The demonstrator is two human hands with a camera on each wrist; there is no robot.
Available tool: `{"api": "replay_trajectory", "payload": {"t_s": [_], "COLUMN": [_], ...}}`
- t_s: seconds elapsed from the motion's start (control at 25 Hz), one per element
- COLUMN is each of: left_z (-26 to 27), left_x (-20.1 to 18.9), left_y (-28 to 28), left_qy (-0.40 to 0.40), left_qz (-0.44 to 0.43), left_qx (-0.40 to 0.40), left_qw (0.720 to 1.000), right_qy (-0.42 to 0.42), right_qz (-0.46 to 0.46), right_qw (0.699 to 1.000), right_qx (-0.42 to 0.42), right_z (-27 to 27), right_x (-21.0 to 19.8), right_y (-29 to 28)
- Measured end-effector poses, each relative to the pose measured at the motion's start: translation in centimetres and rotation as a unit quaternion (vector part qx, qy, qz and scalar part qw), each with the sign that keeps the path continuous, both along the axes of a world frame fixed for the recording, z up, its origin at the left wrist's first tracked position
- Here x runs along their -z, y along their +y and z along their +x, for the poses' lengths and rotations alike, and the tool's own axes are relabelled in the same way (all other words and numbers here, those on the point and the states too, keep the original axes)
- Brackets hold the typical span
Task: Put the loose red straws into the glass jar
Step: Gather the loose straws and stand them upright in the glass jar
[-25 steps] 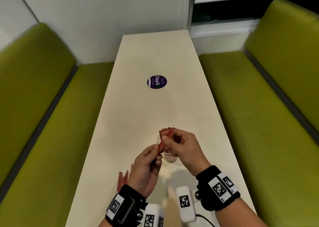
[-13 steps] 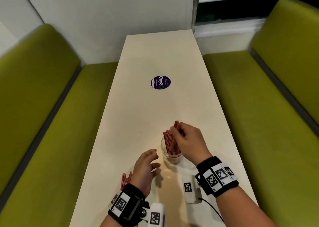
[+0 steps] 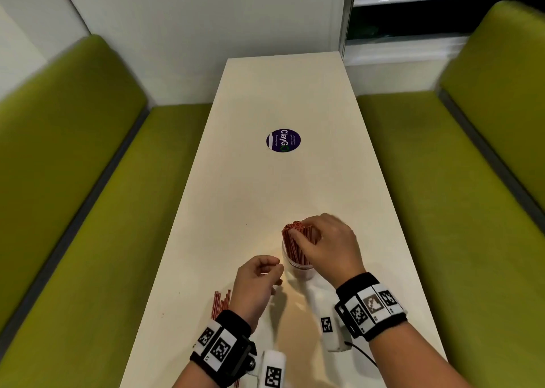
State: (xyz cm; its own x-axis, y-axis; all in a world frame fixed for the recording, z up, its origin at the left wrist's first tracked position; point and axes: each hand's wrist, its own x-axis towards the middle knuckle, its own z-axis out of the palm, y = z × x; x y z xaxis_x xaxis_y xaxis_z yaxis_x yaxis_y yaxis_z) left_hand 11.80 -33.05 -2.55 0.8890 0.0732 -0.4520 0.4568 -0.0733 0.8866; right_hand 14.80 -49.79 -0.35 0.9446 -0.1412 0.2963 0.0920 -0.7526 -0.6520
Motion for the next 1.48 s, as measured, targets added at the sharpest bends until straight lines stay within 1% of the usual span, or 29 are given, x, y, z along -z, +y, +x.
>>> {"api": "replay_trajectory", "payload": {"t_s": [0.04,0.08,0.16,0.2,0.24,0.28,0.32,0.36,0.4,0.44,0.48,0.52,0.56,0.6,0.64,0.68,0.72,0.76,0.8,0.84,0.88,0.96,1.0,1.08,1.16,1.24,1.36,1.48], "left_z": [0.1,0.2,0.5,0.7,0.9,1.0,1.1,1.3,1.2,1.2,1.3,1.1,1.0,0.6,-0.1,-0.9,-1.8,-2.8,-3.9,-5.0,-6.0,-7.2,-7.4,-7.7,-7.6,-7.3,-6.6,-6.4], "left_x": [-0.3,-0.7,-1.8,-2.2,-2.5,-2.7,-2.9,-2.9,-2.8,-2.6,-2.4,-2.2,-2.3,-2.0,-1.7,-1.3,-0.8,-0.3,0.2,0.6,0.9,1.4,1.7,2.4,2.9,3.0,3.1,3.1], "left_y": [-0.1,-0.3,-0.8,-1.0,-1.3,-1.6,-2.0,-2.3,-2.6,-2.5,-2.1,-1.5,-0.8,0.1,1.3,2.5,3.9,5.2,6.5,7.6,8.5,9.9,10.3,11.0,11.0,10.5,9.5,9.1], "left_qy": [-0.02,-0.046,-0.116,-0.156,-0.195,-0.224,-0.237,-0.239,-0.236,-0.244,-0.26,-0.275,-0.278,-0.261,-0.23,-0.193,-0.154,-0.118,-0.085,-0.059,-0.04,-0.007,0.003,0.012,0.021,0.036,0.066,0.065], "left_qz": [0.023,0.05,0.122,0.17,0.218,0.27,0.317,0.348,0.356,0.346,0.326,0.298,0.261,0.226,0.193,0.169,0.159,0.158,0.161,0.168,0.175,0.196,0.22,0.294,0.335,0.304,0.237,0.206], "left_qx": [0.004,0.008,0.038,0.078,0.129,0.187,0.239,0.276,0.296,0.296,0.281,0.253,0.209,0.158,0.102,0.048,0.006,-0.017,-0.026,-0.033,-0.037,-0.046,-0.043,-0.022,-0.013,-0.019,-0.011,-0.022], "left_qw": [1.0,0.998,0.985,0.97,0.948,0.918,0.887,0.864,0.854,0.856,0.864,0.879,0.9,0.925,0.948,0.965,0.975,0.98,0.983,0.984,0.983,0.98,0.975,0.956,0.942,0.952,0.969,0.976], "right_qy": [-0.036,-0.043,0.018,0.059,0.09,0.116,0.141,0.16,0.167,0.163,0.139,0.096,0.036,-0.03,-0.083,-0.092,-0.053,0.027,0.122,0.204,0.267,0.36,0.388,0.416,0.438,0.447,0.446,0.436], "right_qz": [-0.012,-0.02,-0.056,-0.083,-0.108,-0.128,-0.135,-0.132,-0.12,-0.103,-0.083,-0.061,-0.036,-0.013,0.003,0.023,0.05,0.076,0.089,0.086,0.067,0.025,0.015,0.023,0.051,0.055,0.013,-0.027], "right_qw": [0.999,0.999,0.998,0.994,0.988,0.98,0.973,0.97,0.97,0.974,0.981,0.991,0.998,0.999,0.997,0.995,0.996,0.993,0.981,0.966,0.951,0.919,0.908,0.896,0.886,0.883,0.882,0.886], "right_qx": [0.013,0.014,-0.017,-0.042,-0.071,-0.098,-0.12,-0.131,-0.131,-0.123,-0.105,-0.075,-0.042,-0.018,-0.01,-0.025,-0.057,-0.091,-0.119,-0.133,-0.141,-0.157,-0.159,-0.156,-0.141,-0.131,-0.151,-0.157], "right_z": [-0.4,-0.7,-1.0,-1.2,-1.2,-1.2,-1.2,-1.2,-1.4,-1.6,-1.6,-2.0,-2.4,-3.2,-4.2,-5.2,-6.4,-7.4,-8.2,-8.7,-8.8,-8.5,-7.9,-6.9,-6.1,-5.4,-5.2,-5.1], "right_x": [0.4,0.6,1.0,1.1,1.3,1.5,1.7,1.8,1.9,1.8,1.5,1.1,0.4,0.1,-0.1,-0.3,-0.4,-0.2,0.4,1.2,2.3,4.2,4.7,4.7,4.1,3.7,3.9,4.2], "right_y": [-0.3,-0.7,-0.9,-0.8,-0.6,-0.4,-0.2,-0.1,-0.2,-0.4,-0.5,-0.6,-0.6,-0.5,-0.1,0.7,1.7,2.8,4.0,5.1,6.2,8.0,8.7,10.4,12.2,14.0,16.0,16.6]}}
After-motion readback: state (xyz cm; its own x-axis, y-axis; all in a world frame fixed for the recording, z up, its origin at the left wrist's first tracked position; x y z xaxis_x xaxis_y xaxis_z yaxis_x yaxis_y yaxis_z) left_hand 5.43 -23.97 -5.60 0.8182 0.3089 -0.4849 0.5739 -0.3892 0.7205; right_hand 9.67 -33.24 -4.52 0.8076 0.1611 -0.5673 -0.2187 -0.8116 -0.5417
